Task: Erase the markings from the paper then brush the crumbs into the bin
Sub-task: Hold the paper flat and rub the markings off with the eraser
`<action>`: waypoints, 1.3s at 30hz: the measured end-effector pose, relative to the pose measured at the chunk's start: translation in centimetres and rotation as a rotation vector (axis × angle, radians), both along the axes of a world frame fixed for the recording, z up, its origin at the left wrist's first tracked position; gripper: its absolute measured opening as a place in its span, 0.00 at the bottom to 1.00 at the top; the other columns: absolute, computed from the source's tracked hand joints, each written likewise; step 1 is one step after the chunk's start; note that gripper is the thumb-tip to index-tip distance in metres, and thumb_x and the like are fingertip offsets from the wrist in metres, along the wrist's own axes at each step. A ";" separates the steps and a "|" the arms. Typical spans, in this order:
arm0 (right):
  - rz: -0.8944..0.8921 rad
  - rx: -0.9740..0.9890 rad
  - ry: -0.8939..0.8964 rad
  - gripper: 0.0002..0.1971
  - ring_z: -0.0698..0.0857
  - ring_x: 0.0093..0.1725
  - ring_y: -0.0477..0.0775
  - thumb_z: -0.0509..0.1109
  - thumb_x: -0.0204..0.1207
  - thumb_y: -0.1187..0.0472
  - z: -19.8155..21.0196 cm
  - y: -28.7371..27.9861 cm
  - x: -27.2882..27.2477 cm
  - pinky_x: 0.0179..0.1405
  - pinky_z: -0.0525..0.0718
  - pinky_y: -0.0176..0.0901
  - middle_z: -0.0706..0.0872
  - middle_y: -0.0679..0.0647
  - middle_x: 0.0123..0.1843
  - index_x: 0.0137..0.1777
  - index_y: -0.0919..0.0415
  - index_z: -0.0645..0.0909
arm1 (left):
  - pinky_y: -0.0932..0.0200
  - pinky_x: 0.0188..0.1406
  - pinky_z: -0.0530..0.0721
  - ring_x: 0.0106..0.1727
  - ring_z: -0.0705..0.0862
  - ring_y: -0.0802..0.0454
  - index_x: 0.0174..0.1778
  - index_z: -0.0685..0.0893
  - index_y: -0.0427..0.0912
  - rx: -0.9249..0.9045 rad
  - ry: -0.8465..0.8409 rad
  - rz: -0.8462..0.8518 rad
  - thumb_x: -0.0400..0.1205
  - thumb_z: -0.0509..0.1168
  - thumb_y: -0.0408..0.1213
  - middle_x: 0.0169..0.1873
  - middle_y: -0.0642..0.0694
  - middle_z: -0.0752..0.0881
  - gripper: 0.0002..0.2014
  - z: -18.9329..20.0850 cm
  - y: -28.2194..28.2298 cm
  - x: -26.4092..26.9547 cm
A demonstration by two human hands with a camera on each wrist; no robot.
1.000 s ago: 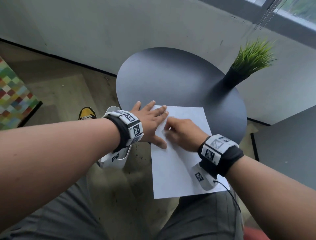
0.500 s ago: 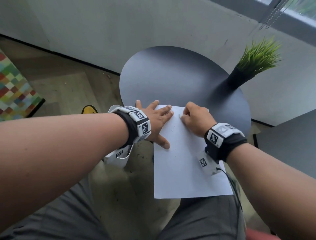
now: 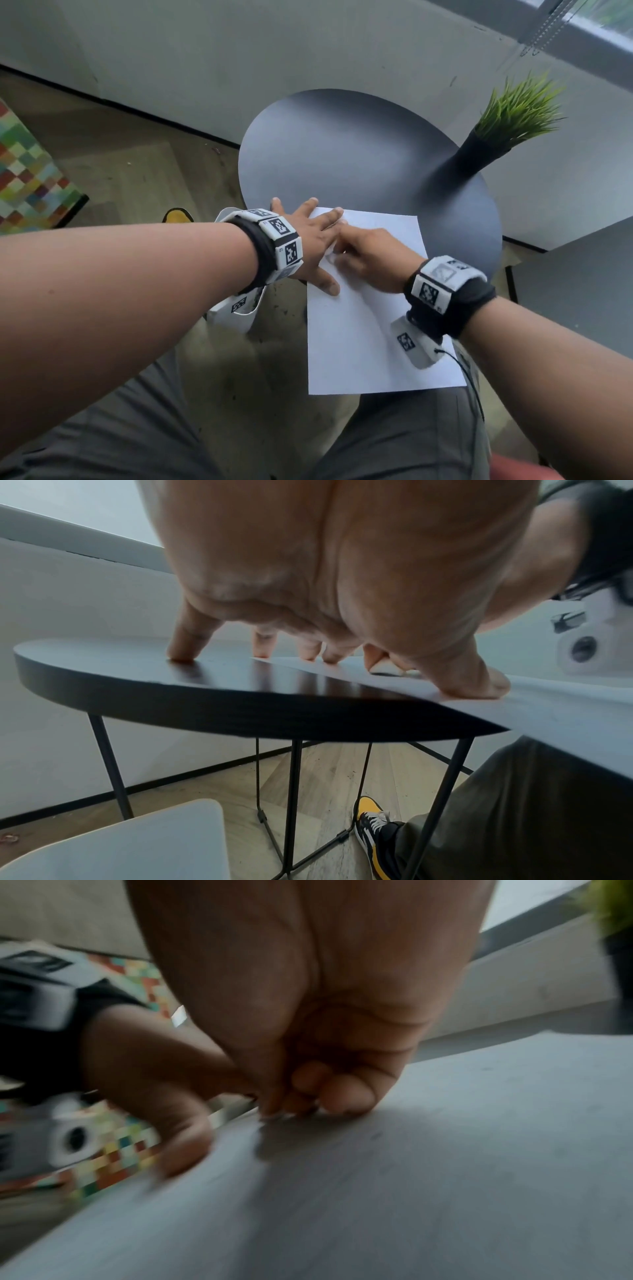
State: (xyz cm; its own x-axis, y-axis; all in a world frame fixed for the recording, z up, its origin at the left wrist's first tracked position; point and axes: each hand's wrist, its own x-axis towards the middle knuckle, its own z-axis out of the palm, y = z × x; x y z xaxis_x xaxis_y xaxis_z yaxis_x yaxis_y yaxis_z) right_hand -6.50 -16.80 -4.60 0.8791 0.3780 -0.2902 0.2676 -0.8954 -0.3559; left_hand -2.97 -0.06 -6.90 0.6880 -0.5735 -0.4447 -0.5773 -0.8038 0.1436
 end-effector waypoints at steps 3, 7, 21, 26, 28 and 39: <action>-0.268 -0.078 -0.072 0.07 0.83 0.50 0.58 0.66 0.78 0.55 0.2 -2.1 2.6 0.47 0.77 0.45 0.86 0.53 0.47 0.50 0.57 0.79 | 0.11 0.71 0.54 0.88 0.38 0.38 0.88 0.39 0.55 0.022 0.002 0.018 0.66 0.61 0.83 0.87 0.59 0.36 0.63 0.3 -0.3 -0.1; -0.144 -0.037 -0.139 0.06 0.82 0.47 0.62 0.63 0.80 0.57 -0.4 -1.2 0.9 0.46 0.79 0.50 0.86 0.57 0.46 0.52 0.58 0.76 | 0.11 0.69 0.57 0.88 0.40 0.37 0.88 0.41 0.59 0.041 -0.009 0.013 0.64 0.62 0.83 0.88 0.57 0.38 0.62 0.6 -0.5 -0.1; 0.000 0.037 -0.017 0.04 0.78 0.38 0.50 0.67 0.80 0.57 -0.2 -2.8 -1.0 0.40 0.74 0.38 0.82 0.47 0.38 0.49 0.56 0.79 | 0.15 0.66 0.66 0.86 0.46 0.34 0.87 0.41 0.65 0.107 -0.020 -0.012 0.67 0.65 0.80 0.88 0.53 0.43 0.58 1.7 -1.3 -0.3; -0.399 -0.086 -0.104 0.06 0.81 0.48 0.61 0.64 0.79 0.55 -0.7 -4.9 1.2 0.46 0.80 0.49 0.85 0.56 0.46 0.50 0.57 0.76 | 0.20 0.69 0.66 0.85 0.46 0.33 0.87 0.39 0.63 0.132 -0.026 -0.010 0.69 0.64 0.78 0.88 0.51 0.42 0.58 2.2 -1.5 -0.6; -0.191 -0.054 -0.093 0.05 0.81 0.47 0.63 0.62 0.80 0.57 -0.9 -3.2 -0.6 0.46 0.81 0.52 0.86 0.59 0.47 0.51 0.58 0.75 | 0.19 0.69 0.66 0.86 0.45 0.33 0.87 0.39 0.63 0.130 -0.021 -0.009 0.69 0.65 0.78 0.88 0.51 0.42 0.58 2.1 -1.5 -0.6; -0.302 -0.085 -0.081 0.08 0.81 0.50 0.64 0.62 0.81 0.56 -0.6 -3.3 0.2 0.45 0.78 0.49 0.85 0.59 0.49 0.52 0.59 0.74 | 0.16 0.66 0.68 0.86 0.44 0.34 0.87 0.40 0.63 0.114 -0.031 -0.007 0.67 0.64 0.80 0.88 0.53 0.42 0.59 1.7 -1.4 -0.4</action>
State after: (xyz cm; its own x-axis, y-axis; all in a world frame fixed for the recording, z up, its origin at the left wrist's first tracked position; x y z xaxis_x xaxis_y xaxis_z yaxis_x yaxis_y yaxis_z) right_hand -6.33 -20.11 -5.19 0.9694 0.0738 -0.2342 0.0093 -0.9642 -0.2650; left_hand -3.41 -1.47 -5.21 0.6986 -0.5251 -0.4860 -0.5854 -0.8101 0.0339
